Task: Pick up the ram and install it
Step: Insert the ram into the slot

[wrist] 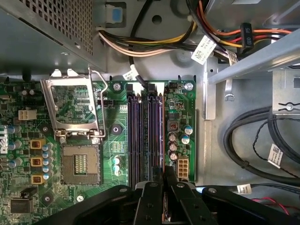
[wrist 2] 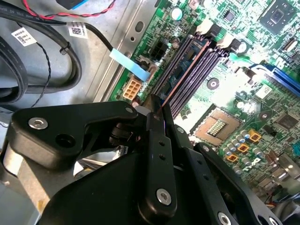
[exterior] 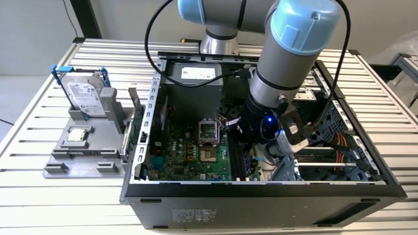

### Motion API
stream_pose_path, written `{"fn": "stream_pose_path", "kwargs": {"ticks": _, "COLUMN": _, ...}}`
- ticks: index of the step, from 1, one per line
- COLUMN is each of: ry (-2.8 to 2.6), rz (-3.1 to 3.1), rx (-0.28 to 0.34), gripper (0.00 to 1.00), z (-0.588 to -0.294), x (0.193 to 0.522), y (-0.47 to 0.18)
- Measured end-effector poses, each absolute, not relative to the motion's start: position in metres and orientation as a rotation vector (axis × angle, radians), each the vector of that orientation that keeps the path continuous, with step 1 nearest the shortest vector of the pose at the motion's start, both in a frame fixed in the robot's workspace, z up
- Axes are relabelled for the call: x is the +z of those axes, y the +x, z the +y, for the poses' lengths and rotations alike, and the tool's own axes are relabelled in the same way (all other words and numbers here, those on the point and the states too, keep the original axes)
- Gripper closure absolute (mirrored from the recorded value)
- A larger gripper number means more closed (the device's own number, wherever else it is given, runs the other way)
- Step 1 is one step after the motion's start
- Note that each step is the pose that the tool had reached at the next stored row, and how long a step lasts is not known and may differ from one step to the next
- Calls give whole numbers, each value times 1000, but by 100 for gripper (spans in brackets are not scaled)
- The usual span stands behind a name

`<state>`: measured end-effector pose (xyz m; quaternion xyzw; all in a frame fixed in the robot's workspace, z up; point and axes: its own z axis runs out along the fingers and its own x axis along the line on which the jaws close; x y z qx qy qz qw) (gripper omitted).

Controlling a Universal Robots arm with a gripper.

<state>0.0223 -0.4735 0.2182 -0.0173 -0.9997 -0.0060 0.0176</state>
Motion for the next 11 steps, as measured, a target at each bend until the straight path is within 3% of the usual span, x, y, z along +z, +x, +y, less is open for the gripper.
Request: {"fn": "stream_pose_path", "kwargs": {"ticks": 11, "ry": -62, "rz": -3104, "rx": -19, "gripper": 100, "z": -472, "x": 216, "y": 22}}
